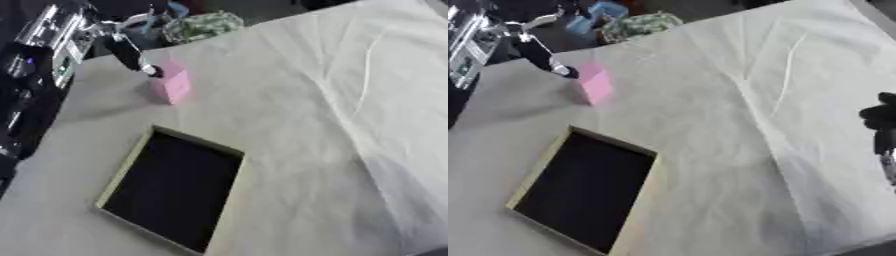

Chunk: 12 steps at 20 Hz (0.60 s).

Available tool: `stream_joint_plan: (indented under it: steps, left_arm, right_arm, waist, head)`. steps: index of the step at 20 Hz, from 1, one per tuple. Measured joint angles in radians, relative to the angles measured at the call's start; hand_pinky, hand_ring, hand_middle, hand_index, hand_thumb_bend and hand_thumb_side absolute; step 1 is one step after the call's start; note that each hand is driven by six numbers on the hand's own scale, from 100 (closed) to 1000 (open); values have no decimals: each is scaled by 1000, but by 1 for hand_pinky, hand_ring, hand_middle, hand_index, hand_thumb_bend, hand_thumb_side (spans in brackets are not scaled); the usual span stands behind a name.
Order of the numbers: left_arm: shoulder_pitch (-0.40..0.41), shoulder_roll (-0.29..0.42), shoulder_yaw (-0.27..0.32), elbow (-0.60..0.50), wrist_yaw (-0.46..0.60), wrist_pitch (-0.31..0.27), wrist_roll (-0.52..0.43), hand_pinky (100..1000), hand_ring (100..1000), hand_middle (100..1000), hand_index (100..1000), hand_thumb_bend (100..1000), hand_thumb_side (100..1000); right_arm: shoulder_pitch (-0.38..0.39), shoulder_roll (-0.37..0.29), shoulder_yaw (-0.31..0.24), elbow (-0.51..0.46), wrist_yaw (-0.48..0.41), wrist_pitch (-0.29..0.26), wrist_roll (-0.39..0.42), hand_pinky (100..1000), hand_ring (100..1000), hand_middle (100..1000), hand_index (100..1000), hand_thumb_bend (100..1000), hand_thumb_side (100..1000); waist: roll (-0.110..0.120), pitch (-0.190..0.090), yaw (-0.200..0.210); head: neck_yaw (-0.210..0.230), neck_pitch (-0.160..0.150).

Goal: Pick up objects on the table and place them in the box.

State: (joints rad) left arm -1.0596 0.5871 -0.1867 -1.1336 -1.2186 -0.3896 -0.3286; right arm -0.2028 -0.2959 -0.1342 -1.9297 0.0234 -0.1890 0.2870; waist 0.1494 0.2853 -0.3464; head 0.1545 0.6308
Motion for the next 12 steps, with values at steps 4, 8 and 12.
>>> stream_joint_plan:
  steps: [4,8,12]
  left_arm:
    - [-4,-24,7,33,-67,-7,16,868,818,776,892,692,440]
    - [-5,-33,19,58,-111,-11,29,870,819,776,892,669,431]
    - [-5,-33,34,72,-151,1,48,876,828,782,897,642,419]
  right_arm:
    - [-3,0,3,0,-1,0,4,822,808,703,880,100,475]
    - [-8,0,5,0,-2,0,7,822,808,701,880,100,476]
    - [-8,0,5,0,-3,0,8,822,808,701,880,100,477]
  waist:
    - [4,5,-7]
    - [5,6,-10]
    - [10,12,-20]
  head:
    - [-1,-7]
    - [-4,-9]
    - [-8,-10]
